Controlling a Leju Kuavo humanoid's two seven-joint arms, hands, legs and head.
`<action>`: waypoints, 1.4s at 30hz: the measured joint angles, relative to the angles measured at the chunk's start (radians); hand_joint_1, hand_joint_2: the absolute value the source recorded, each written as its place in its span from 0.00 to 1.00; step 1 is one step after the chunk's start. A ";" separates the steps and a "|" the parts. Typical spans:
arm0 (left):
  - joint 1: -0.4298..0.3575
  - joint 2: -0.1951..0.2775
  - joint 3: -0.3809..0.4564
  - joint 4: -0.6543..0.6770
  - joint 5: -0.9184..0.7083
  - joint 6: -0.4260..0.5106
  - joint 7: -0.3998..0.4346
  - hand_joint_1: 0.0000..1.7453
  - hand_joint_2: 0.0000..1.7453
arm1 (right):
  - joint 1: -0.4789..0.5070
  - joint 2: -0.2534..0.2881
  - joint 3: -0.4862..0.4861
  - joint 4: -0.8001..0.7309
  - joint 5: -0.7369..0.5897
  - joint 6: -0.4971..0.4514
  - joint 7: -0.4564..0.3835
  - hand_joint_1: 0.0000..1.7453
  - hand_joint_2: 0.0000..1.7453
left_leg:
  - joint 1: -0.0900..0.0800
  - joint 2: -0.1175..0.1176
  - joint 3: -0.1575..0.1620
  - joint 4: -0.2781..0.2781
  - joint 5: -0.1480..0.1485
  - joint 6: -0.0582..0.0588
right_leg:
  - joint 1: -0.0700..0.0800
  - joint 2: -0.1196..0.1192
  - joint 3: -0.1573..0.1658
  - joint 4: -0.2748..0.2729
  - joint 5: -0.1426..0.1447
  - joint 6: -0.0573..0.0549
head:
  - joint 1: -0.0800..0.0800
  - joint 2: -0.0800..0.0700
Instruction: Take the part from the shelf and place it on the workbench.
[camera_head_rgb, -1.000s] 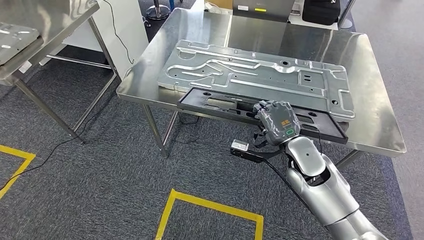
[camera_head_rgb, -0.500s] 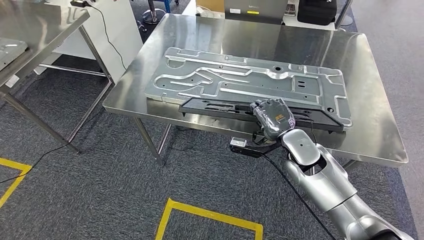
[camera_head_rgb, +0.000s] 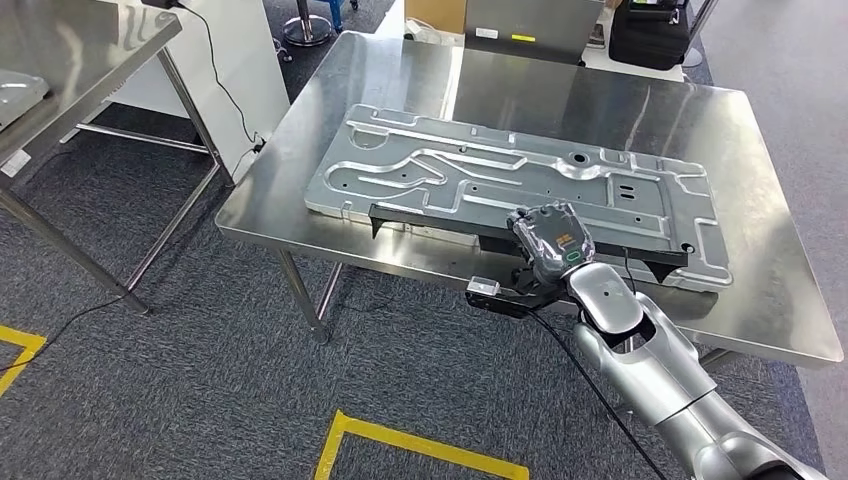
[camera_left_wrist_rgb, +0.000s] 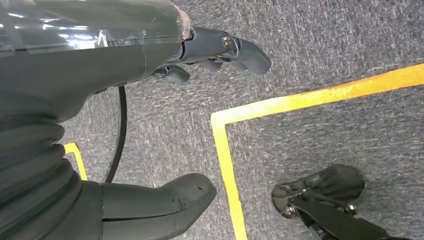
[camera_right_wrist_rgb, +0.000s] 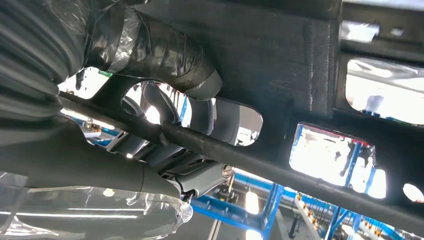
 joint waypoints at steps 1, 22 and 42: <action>0.000 0.000 -0.001 0.000 0.001 0.000 0.000 0.00 1.00 | 0.001 -0.001 -0.001 0.001 0.000 0.000 0.000 1.00 1.00 | -0.002 0.000 0.011 0.000 -0.008 -0.001 | 0.002 0.000 0.017 -0.062 0.047 -0.007 | 0.000 0.000; 0.002 0.005 -0.003 0.008 0.022 -0.005 0.002 0.00 1.00 | -0.024 -0.016 -0.025 0.014 0.008 -0.009 -0.002 1.00 1.00 | 0.003 0.005 -0.062 -0.001 0.046 -0.027 | 0.008 0.001 0.201 -0.228 0.051 -0.023 | 0.000 0.000; -0.001 0.006 -0.016 0.011 0.035 -0.002 0.002 0.00 1.00 | -0.049 -0.067 -0.055 0.049 0.004 -0.017 -0.008 1.00 1.00 | 0.006 0.004 -0.002 0.202 -0.147 -0.058 | 0.007 0.000 0.098 -0.223 0.136 -0.061 | 0.000 0.000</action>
